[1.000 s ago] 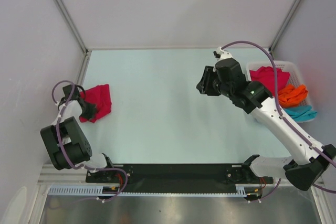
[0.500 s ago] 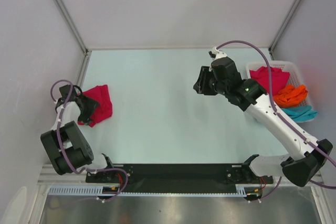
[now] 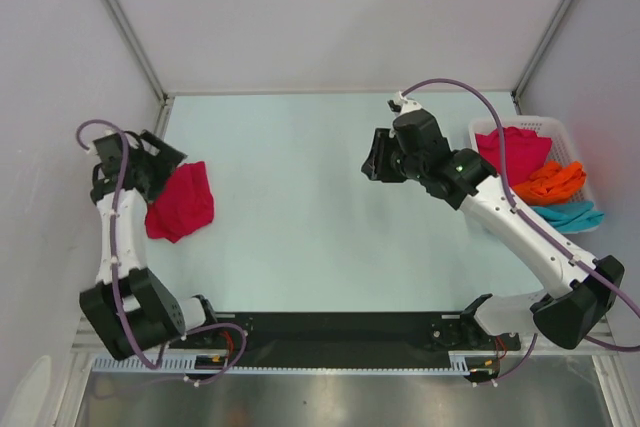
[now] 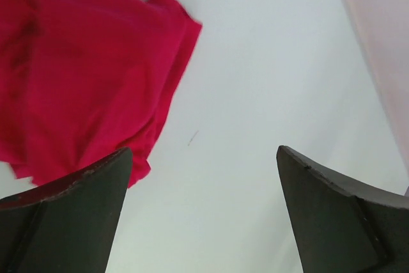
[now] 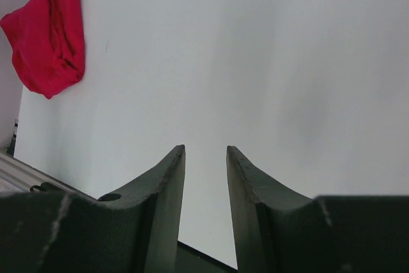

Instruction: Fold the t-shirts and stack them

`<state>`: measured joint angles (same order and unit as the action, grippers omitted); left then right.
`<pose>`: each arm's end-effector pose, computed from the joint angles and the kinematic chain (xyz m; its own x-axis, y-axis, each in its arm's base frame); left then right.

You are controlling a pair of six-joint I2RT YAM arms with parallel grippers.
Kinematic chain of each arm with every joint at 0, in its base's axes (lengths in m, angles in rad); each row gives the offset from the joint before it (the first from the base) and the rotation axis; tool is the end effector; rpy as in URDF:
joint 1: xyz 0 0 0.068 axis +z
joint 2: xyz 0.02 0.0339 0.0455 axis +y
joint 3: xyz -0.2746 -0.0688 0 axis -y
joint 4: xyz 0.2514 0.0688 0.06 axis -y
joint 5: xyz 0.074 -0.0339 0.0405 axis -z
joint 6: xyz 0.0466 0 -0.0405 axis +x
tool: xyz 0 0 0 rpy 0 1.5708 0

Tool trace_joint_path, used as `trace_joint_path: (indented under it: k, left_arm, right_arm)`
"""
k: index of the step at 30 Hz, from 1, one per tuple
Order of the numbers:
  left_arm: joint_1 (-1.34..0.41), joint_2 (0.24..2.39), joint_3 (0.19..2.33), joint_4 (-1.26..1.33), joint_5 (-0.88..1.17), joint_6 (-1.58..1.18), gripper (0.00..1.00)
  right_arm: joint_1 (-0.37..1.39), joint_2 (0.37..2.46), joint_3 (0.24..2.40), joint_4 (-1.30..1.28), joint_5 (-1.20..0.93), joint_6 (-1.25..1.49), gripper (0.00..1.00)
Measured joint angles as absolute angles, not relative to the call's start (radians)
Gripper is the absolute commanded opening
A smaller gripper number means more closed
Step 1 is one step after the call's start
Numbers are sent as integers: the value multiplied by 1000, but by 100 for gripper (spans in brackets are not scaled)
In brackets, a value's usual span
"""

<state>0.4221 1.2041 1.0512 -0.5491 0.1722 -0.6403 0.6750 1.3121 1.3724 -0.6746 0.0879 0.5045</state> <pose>0.2502 0.1036 0.3134 -0.3026 -0.7811 -0.5462 -0.5799 0.6056 -0.5449 0.2332 0.1815 0.3846 -0.6677 0.0823 -0.7398 -0.2784 0.8941 0.3507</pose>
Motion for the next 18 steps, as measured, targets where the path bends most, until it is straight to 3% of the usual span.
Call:
trace_joint_path:
  k: [8,18]
  left_arm:
    - [218,1492,913,-430,297,-646,100]
    - [202,1618,890,-370,273,-664,99]
  right_arm:
    - [680,1313,1372,-681,97,504,37]
    - [679,1315,1372,-692,116,504,37]
